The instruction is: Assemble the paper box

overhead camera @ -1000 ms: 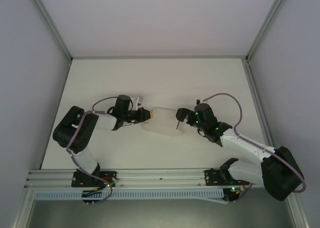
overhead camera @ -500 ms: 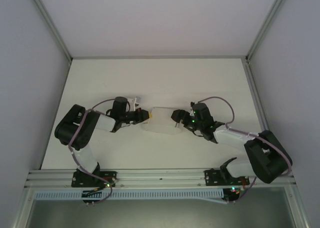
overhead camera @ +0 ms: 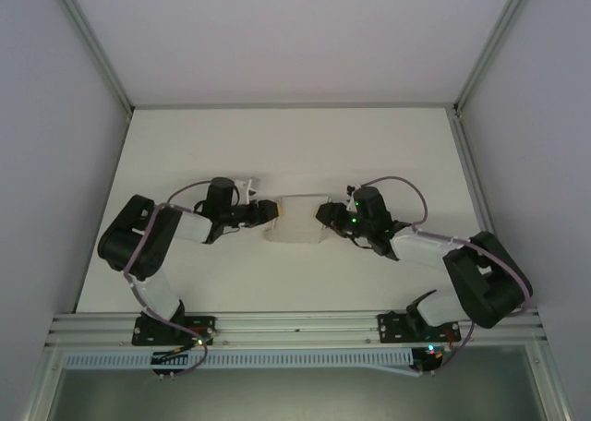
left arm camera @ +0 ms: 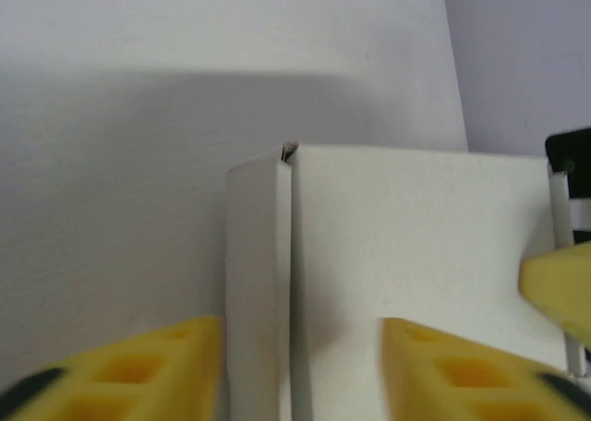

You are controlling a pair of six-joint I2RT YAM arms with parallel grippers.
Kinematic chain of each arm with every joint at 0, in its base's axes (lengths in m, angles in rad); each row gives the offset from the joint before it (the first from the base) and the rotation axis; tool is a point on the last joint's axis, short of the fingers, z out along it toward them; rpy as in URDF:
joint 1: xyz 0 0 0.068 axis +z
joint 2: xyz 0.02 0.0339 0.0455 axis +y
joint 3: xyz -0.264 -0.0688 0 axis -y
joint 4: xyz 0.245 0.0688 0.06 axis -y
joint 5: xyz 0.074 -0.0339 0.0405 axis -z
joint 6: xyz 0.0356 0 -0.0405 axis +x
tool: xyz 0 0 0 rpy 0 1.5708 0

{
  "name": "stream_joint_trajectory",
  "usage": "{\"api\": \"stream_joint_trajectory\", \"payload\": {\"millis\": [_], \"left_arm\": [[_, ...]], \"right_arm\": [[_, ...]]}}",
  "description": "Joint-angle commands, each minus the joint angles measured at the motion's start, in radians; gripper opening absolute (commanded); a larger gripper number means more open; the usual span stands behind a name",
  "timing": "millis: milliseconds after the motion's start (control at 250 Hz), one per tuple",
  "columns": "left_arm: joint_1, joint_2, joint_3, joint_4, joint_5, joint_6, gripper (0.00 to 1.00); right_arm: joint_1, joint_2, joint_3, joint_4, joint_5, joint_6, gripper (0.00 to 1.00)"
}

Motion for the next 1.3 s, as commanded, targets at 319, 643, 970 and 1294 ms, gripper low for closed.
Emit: {"api": "stream_joint_trajectory", "payload": {"millis": [319,643,970,1294], "left_arm": [[-0.224,-0.507,0.183,-0.547,-0.297,0.948,1.00],[-0.486,-0.438,0.253,-0.667,-0.645,1.130,1.00],[-0.592,-0.390,0.228,-0.581,-1.025,1.218,1.00],[-0.595,-0.403,0.195,-0.515,-1.081,1.261,0.69]], "right_arm": [[-0.127,-0.181,0.227,-0.498,-0.147,0.058,0.45],[-0.190,-0.201,0.316,-0.582,-0.329,0.191,0.35],[-0.244,-0.201,0.290,-0.554,-0.468,0.367,0.31],[-0.256,-0.194,0.267,-0.549,-0.544,0.410,0.32]]}}
